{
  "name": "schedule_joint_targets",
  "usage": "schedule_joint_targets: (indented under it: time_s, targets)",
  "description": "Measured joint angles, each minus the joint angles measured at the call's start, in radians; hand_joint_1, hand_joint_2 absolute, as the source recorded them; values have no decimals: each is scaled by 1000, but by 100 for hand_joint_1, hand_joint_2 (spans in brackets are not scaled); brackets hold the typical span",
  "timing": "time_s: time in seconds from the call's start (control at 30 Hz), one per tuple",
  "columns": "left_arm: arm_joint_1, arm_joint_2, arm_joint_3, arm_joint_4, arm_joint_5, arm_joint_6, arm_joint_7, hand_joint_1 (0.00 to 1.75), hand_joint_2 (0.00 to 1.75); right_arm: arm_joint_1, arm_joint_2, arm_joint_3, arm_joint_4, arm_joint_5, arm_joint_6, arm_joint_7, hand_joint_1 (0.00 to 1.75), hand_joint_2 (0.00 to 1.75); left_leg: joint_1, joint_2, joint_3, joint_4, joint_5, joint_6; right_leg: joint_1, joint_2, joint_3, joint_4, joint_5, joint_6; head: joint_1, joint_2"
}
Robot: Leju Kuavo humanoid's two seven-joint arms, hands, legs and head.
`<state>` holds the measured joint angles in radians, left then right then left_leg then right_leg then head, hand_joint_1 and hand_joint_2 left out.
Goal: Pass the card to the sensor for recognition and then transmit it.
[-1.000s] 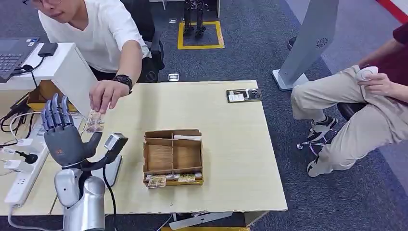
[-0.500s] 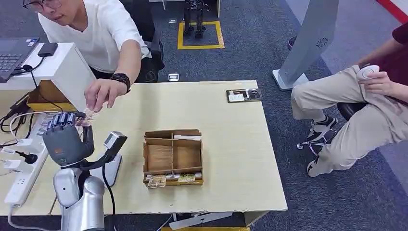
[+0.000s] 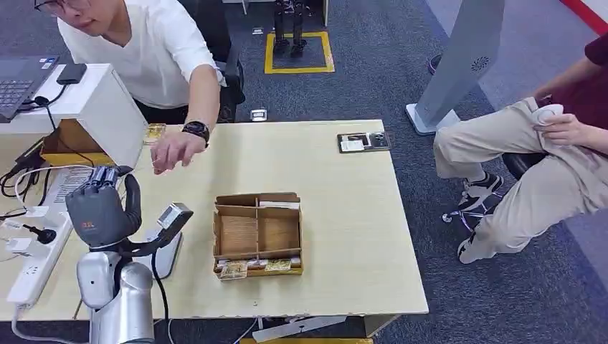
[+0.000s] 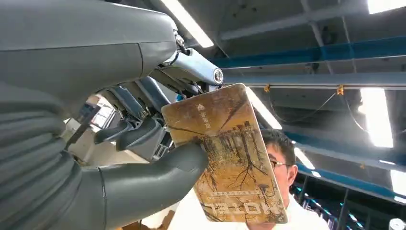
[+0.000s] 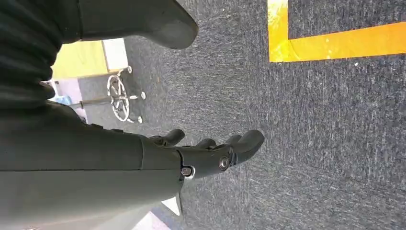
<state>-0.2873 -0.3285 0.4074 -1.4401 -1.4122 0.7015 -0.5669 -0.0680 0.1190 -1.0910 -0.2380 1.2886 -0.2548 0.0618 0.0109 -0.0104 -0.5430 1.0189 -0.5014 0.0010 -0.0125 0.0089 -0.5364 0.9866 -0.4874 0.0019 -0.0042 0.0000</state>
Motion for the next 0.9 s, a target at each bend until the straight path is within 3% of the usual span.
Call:
schedule_joint_targets:
  time_s: [0.47, 0.63, 0.73, 0.9]
  targets:
    - [0, -2, 10, 0, -3, 0, 3, 175, 175, 0, 0, 0, 0, 0, 0, 0, 0, 175, 0, 0, 0, 0, 0, 0, 0, 0, 0, 0, 0, 0, 0, 0]
    - [0, -2, 14, 7, 9, 0, 54, 175, 175, 0, 0, 0, 0, -6, -4, 0, 0, 175, 0, 0, 0, 0, 0, 0, 0, 0, 0, 0, 0, 0, 0, 0]
    - [0, -2, 30, 20, 21, 0, 71, 175, 175, 0, 0, 0, 0, -9, -4, 1, 0, 175, 0, 0, 0, 0, 0, 0, 0, 0, 0, 0, 0, 0, 0, 0]
    - [5, 0, 103, 30, 32, 0, 48, 175, 175, 2, 0, 0, 0, -11, -4, 1, 0, 175, 0, 0, 0, 0, 0, 0, 0, 0, 0, 0, 0, 0, 0, 0]
